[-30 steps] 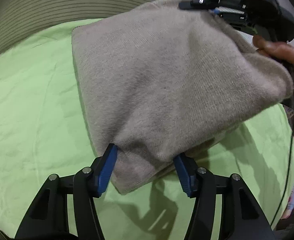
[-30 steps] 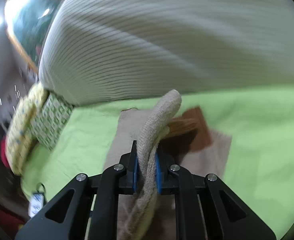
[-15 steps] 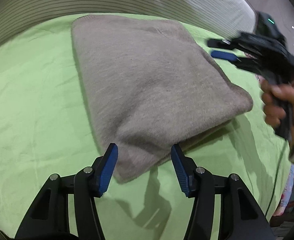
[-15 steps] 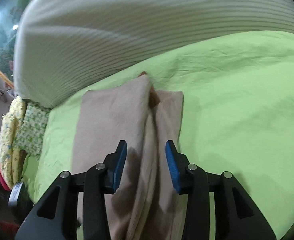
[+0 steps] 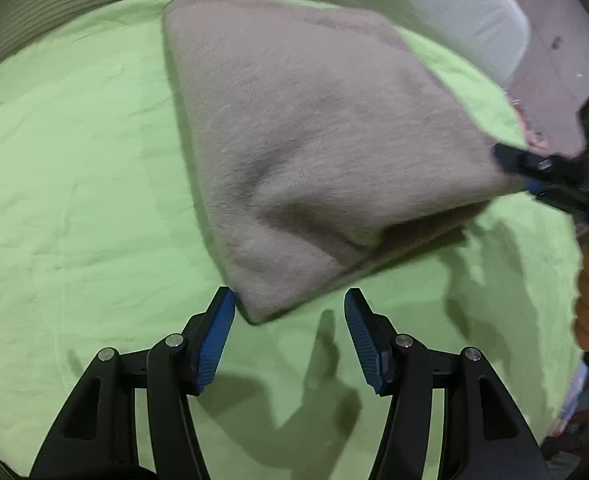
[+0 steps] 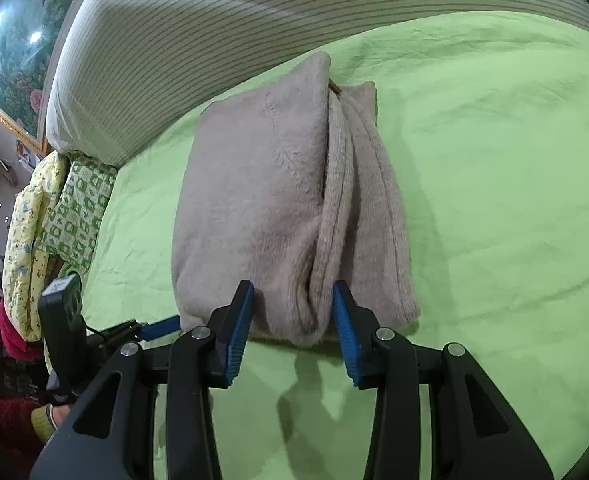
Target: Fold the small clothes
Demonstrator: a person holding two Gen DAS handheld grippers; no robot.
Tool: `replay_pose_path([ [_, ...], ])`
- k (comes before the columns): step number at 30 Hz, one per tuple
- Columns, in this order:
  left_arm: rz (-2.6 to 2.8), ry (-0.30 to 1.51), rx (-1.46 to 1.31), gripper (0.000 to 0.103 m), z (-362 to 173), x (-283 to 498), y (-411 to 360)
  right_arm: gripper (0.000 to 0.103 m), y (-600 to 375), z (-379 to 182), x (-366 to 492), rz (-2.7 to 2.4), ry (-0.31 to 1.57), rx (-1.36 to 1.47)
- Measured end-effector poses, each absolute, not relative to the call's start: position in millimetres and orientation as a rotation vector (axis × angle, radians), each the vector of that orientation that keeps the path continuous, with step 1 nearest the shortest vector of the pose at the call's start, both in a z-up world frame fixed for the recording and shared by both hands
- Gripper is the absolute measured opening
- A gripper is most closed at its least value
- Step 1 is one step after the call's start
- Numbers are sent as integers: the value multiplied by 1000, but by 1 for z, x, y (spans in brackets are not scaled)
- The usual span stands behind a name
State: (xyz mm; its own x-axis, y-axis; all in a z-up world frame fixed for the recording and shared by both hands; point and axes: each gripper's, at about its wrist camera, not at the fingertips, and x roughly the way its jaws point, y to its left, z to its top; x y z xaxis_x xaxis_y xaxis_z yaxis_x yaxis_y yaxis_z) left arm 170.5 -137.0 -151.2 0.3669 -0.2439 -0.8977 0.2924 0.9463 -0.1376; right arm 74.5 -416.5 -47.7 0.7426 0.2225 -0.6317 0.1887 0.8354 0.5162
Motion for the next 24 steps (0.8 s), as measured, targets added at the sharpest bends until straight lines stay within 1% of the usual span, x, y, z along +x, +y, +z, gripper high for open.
replay_pose_path([
  [1,-331,1150,49,50,-151,179,-142,27,-419,-46,76,17,741,597],
  [2,-316,1150,41,49,-151,181,-140,14,-423,-44,78,15,742,598],
  [8,-281,1175,-105,35,-144,191,-116,10,-435,-1,62,28,638,532],
  [11,-280,1190,-142,33,-146,195,-110,9,-438,-10,61,5,674,467],
  [16,-286,1192,-96,32,-146,192,-112,9,-453,-66,73,-63,788,516],
  [17,-289,1192,-84,33,-144,191,-114,9,-455,-70,75,-68,796,525],
  [20,-300,1195,-50,34,-143,193,-119,9,-453,-73,75,-82,808,510],
  [24,-318,1202,-49,34,-140,195,-118,9,-449,-64,77,-105,834,457],
])
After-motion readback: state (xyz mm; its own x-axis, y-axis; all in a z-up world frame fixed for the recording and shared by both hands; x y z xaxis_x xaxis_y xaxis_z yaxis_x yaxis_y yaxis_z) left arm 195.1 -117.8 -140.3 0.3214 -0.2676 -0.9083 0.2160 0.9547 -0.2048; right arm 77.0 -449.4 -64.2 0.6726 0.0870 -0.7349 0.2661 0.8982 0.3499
